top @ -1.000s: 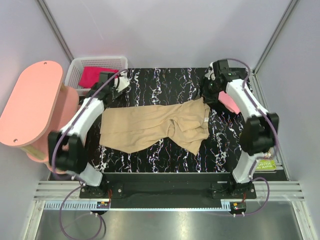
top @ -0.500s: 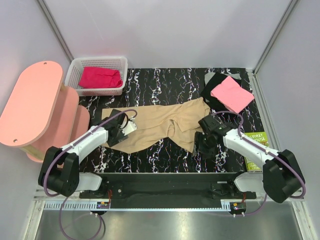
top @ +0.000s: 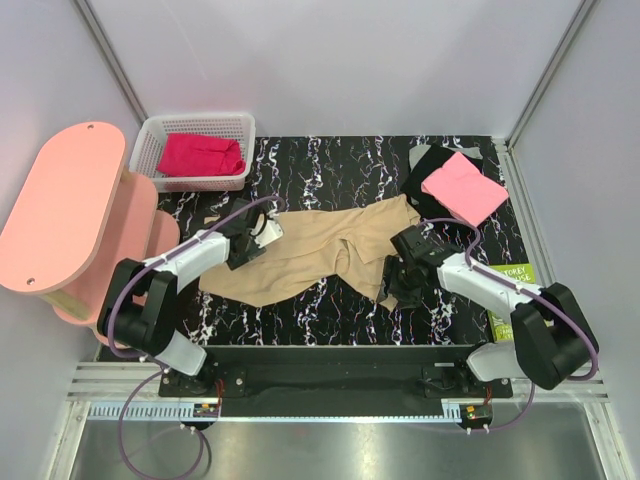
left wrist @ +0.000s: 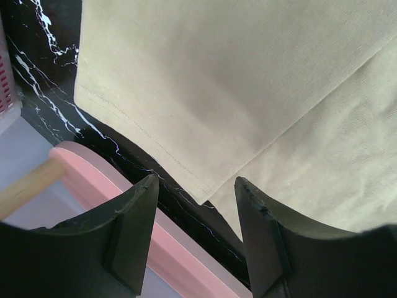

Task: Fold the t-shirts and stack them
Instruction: Fold the flattened tshirt in 1/3 of the way

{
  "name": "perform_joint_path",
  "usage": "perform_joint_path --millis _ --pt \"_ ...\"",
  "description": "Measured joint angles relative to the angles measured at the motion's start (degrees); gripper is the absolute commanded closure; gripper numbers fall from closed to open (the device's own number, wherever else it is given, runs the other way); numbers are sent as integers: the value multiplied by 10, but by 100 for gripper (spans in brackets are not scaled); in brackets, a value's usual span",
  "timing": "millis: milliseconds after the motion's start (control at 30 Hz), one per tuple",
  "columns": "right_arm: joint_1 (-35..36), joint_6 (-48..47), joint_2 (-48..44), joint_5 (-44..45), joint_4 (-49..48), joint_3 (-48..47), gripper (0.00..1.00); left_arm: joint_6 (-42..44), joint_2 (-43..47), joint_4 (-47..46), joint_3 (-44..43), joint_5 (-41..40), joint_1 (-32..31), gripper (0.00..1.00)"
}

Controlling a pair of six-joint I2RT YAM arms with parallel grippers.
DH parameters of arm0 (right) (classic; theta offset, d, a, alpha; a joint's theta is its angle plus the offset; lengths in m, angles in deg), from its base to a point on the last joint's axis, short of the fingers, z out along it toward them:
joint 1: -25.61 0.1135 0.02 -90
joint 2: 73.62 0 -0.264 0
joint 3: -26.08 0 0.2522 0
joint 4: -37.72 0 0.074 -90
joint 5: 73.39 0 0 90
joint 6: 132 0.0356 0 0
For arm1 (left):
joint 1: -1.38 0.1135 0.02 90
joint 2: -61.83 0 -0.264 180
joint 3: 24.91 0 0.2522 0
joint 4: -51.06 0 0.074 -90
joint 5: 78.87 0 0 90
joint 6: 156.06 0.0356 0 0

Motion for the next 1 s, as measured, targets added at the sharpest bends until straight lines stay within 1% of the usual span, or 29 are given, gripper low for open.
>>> perform_joint_path --millis 100,200,233,333,433,533,567,667,733,833,1000 --pt "0 2 2 0 -15 11 40 0 6 -3 12 1 0 41" --pt "0 2 7 1 -18 15 47 -2 26 2 32 2 0 41" --pt "0 2 10 0 -21 15 51 -2 34 6 36 3 0 41" --pt "0 2 32 0 -34 15 54 -2 40 8 36 3 0 41" --pt "0 2 59 -2 -42 13 58 -2 23 12 18 3 0 41" --pt "0 2 62 -1 -49 11 70 -3 -25 10 -32 2 2 41" --pt "0 2 62 -1 -51 12 78 -4 -44 6 -50 2 2 42" --pt "0 7 58 -2 -62 21 88 -4 -99 -9 -93 -1 4 43" --pt "0 10 42 -5 -68 33 90 -4 -133 -18 -109 -4 5 43" --pt "0 18 -2 -6 -58 53 92 -3 -165 -25 -110 -8 7 43" --pt "0 35 -95 -6 -15 63 93 2 -167 -43 -103 -23 13 43"
